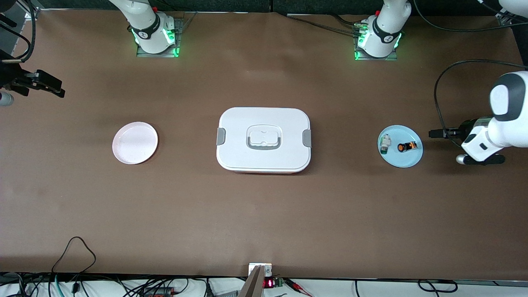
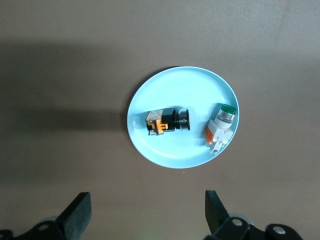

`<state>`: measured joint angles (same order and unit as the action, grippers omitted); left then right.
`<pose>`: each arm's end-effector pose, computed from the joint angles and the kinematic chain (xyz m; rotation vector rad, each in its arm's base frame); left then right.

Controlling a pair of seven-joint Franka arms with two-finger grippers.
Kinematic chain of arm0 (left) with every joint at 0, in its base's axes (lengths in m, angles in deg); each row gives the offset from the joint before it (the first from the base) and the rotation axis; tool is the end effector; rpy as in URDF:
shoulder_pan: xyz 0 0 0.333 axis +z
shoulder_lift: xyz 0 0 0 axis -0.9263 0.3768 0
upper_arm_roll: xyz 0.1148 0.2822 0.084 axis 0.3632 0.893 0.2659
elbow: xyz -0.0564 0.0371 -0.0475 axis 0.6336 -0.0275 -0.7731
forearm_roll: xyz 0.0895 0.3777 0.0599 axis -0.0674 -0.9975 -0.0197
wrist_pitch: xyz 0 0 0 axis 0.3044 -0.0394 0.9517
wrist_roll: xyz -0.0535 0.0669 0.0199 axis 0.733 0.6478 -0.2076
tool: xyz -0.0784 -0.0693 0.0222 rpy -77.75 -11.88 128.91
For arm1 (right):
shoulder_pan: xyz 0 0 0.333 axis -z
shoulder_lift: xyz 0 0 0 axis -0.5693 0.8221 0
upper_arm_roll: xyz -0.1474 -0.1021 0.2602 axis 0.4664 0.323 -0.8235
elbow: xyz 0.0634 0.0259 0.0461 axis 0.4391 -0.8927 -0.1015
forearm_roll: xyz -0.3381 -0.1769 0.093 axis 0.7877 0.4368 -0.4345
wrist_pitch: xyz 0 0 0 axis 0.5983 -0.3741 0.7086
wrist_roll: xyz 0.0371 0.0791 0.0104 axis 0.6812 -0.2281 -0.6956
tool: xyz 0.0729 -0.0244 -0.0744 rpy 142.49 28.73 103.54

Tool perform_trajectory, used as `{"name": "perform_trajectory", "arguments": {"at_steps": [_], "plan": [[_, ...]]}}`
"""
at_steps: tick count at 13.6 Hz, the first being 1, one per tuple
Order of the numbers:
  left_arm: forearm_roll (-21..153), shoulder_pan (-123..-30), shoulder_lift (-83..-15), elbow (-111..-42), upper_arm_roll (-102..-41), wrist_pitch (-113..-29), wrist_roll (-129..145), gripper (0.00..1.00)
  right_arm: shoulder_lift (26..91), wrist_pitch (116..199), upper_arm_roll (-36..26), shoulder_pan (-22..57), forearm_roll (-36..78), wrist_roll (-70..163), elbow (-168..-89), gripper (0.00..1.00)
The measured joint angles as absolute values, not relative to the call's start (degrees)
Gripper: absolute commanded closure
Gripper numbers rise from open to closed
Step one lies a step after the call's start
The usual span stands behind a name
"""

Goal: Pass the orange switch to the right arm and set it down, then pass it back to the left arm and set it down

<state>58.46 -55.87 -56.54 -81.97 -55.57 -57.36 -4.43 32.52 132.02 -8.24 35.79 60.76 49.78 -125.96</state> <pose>0.5823 0.0994 0.3380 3.0197 0.1214 -0.5050 0.5387 -0.0346 0.5945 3.1016 -0.0370 -0.1180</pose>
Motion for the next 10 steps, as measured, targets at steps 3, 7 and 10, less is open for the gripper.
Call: {"name": "perform_trajectory", "arguments": {"at_steps": [3,7,10], "plan": [[60.4,-55.9,-54.2,-84.0,-55.6,-62.3,-4.2,0.00,32.5,132.0,-8.2,35.8,60.8,49.8,-126.0,0.00],[61.8,-55.9,-52.5,-88.8,-55.9,-70.5,-4.1,0.00,32.5,132.0,-8.2,35.8,60.8,49.8,-125.9,0.00],[62.9,-55.9,-51.3,-90.4,-56.1,-73.0,-4.0,0.00,32.5,132.0,-8.2,35.8,60.7,49.8,-125.8,0.00]]}}
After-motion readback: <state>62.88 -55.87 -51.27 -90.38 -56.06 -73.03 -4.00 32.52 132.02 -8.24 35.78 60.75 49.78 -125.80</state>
